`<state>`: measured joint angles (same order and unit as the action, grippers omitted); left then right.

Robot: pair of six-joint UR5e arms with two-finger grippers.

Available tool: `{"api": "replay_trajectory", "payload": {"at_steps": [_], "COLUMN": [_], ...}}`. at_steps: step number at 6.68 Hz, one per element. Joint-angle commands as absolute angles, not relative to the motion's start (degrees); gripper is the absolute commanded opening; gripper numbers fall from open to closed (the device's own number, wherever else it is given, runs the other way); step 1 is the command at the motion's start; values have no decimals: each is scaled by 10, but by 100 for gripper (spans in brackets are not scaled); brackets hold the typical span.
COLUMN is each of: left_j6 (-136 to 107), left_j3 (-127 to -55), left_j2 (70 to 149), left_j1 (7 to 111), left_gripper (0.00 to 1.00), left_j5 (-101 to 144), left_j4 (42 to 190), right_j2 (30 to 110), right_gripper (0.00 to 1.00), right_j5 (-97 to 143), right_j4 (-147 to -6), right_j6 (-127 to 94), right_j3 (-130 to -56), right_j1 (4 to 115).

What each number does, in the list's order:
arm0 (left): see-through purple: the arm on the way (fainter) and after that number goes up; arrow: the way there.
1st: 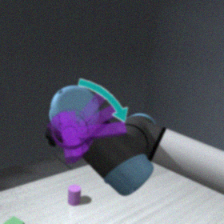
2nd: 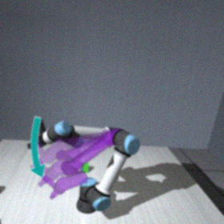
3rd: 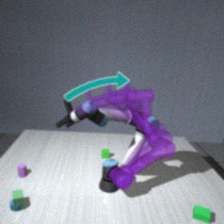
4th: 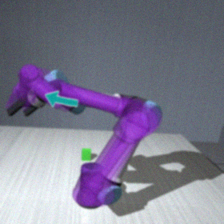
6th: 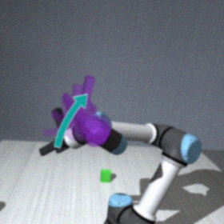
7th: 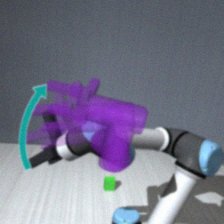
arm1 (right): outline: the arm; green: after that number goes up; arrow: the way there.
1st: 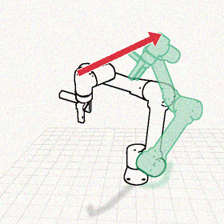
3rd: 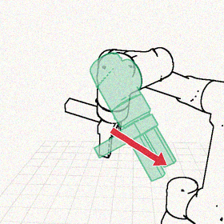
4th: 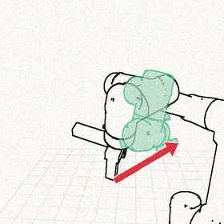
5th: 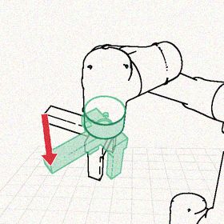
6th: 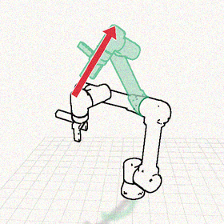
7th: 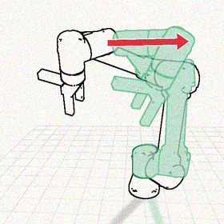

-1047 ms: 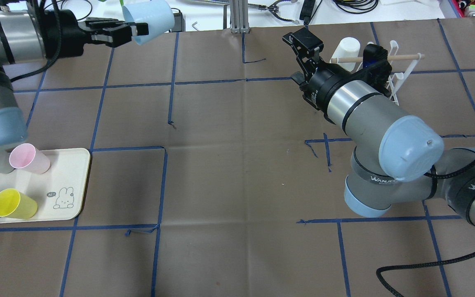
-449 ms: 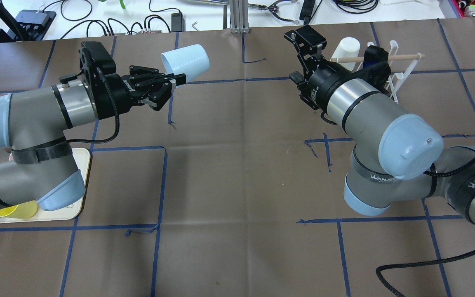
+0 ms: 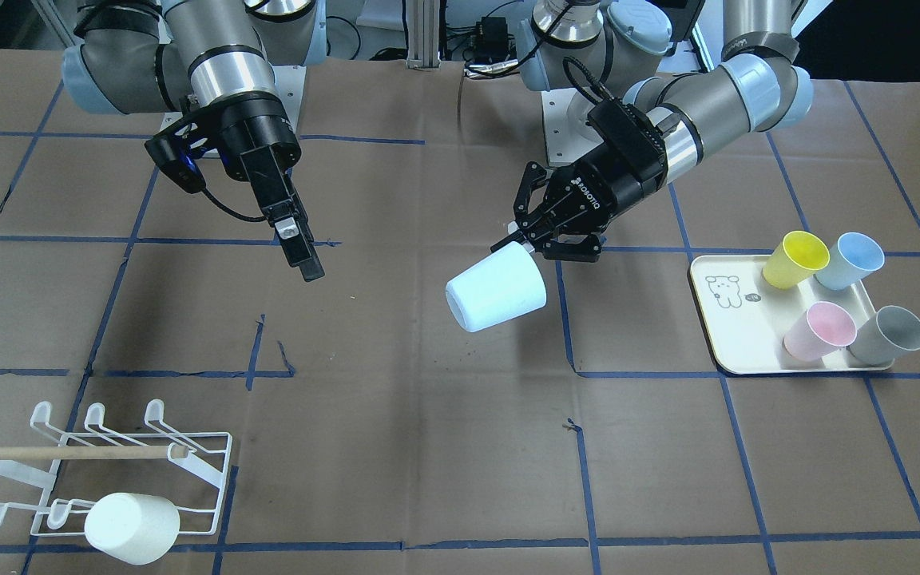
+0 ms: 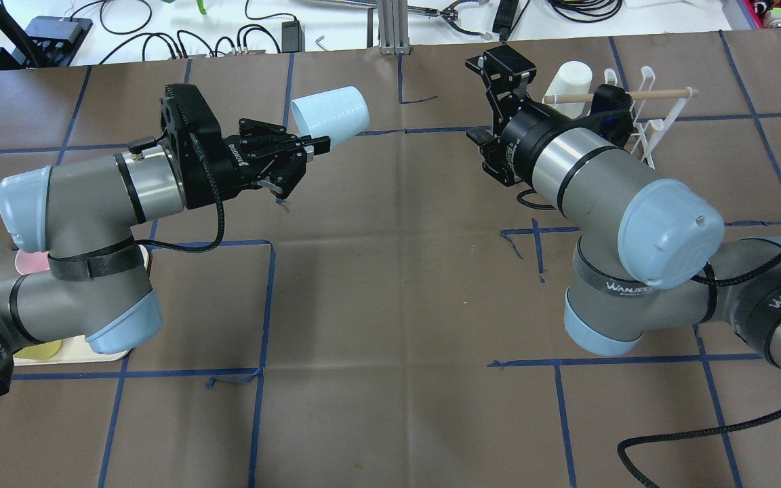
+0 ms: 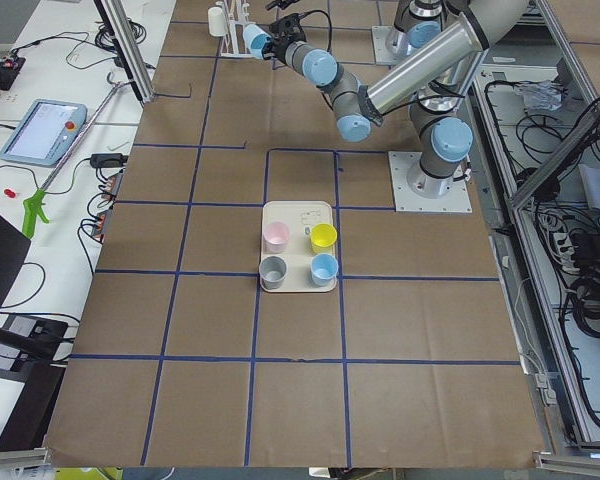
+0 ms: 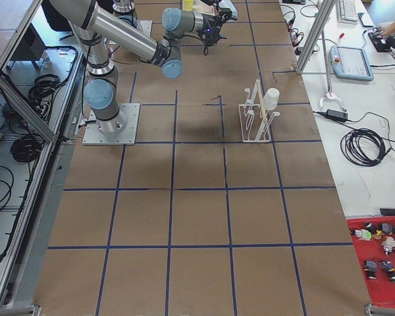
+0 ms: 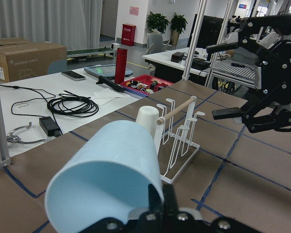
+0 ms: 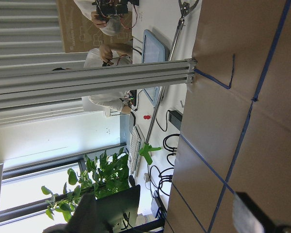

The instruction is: Transfer IKEA cup to right arm and place on rack

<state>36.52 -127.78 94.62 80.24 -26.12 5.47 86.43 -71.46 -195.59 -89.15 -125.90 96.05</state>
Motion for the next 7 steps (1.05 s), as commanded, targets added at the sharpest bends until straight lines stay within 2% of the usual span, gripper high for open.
{"api": "replay_trajectory", "payload": {"at_steps": [1,7], "left_j6": [354,355], "left_j3": [-1274,-1275], "left_j2": [956,956], "left_j1": [828,831], "left_gripper": [4,4], "left_j5": [-269,-270], "left_j4": [47,46], "right_j2": [867,882], "right_gripper": [99,95], "right_j5": [-717,-718], "right_j4": [-1901,-1820], "right_j6": [-907,-944], "right_j3": [-1245,-1230], "right_j1": [990,1027]}}
